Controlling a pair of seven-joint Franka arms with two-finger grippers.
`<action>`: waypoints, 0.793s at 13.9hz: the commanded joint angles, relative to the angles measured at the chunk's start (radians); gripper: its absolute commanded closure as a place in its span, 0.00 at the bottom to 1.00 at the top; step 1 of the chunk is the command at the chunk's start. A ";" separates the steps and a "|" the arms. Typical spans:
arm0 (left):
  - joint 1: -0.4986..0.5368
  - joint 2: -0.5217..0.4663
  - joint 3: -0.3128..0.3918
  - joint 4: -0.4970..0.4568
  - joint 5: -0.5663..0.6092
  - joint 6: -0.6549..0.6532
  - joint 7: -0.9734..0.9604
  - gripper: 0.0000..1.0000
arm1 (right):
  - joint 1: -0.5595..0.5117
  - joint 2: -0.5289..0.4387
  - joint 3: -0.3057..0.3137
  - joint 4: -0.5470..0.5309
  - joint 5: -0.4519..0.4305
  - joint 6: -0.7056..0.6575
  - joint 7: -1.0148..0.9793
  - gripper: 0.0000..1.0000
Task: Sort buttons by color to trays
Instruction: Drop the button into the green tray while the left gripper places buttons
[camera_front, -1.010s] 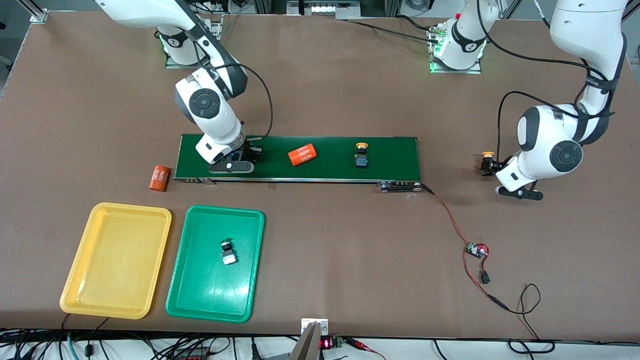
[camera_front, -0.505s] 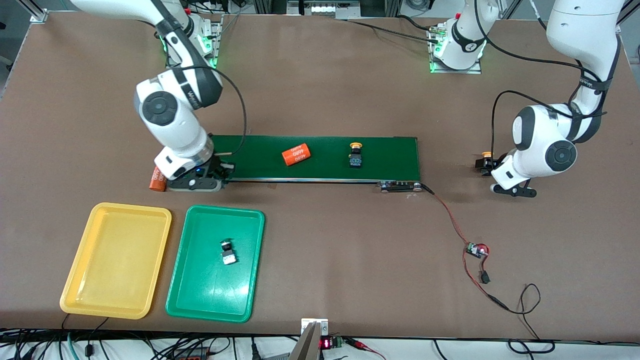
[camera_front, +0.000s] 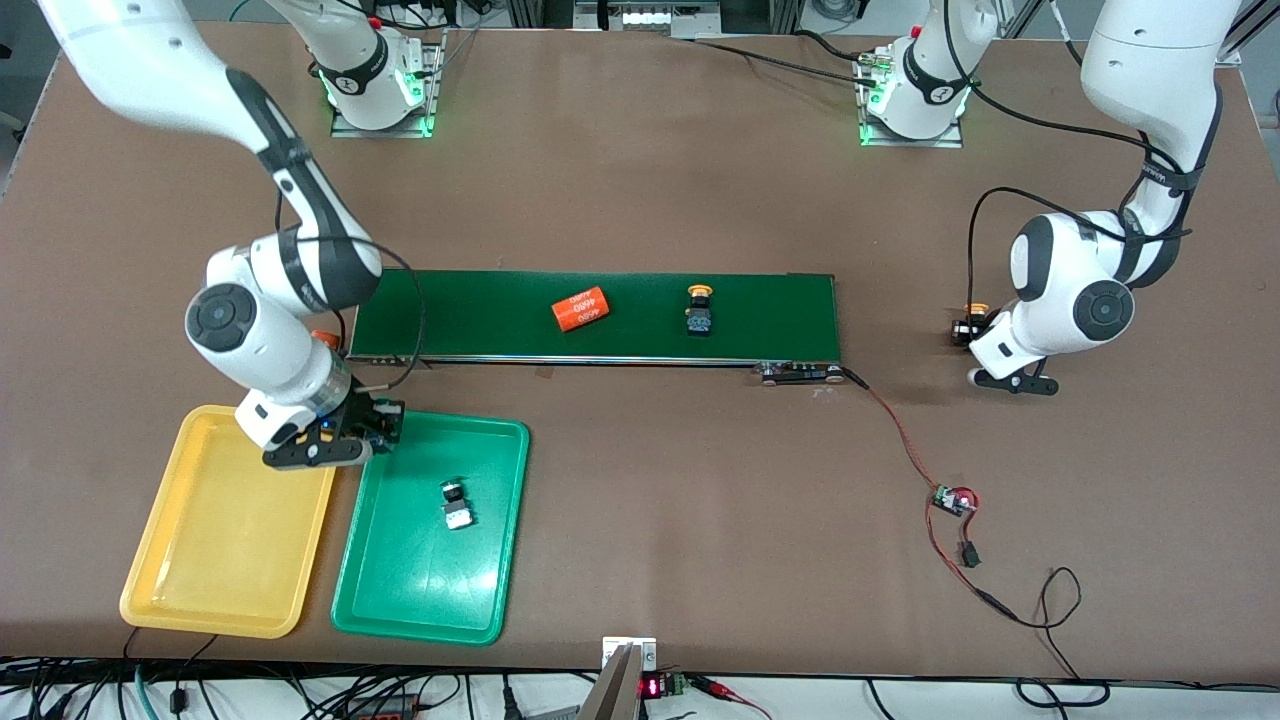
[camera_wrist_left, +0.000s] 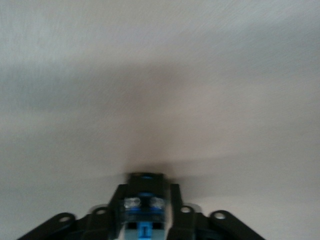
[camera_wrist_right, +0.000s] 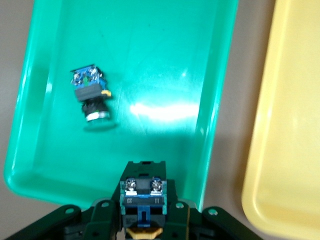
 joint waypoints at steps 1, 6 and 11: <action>-0.005 -0.080 -0.071 0.041 -0.026 -0.131 -0.007 0.84 | 0.010 0.077 0.008 0.070 -0.006 0.075 -0.013 0.84; -0.007 -0.088 -0.202 0.226 -0.096 -0.386 -0.176 0.84 | 0.013 0.187 -0.009 0.140 -0.072 0.139 -0.009 0.81; -0.046 -0.052 -0.386 0.223 -0.198 -0.241 -0.405 0.84 | 0.015 0.200 -0.013 0.139 -0.075 0.170 -0.009 0.24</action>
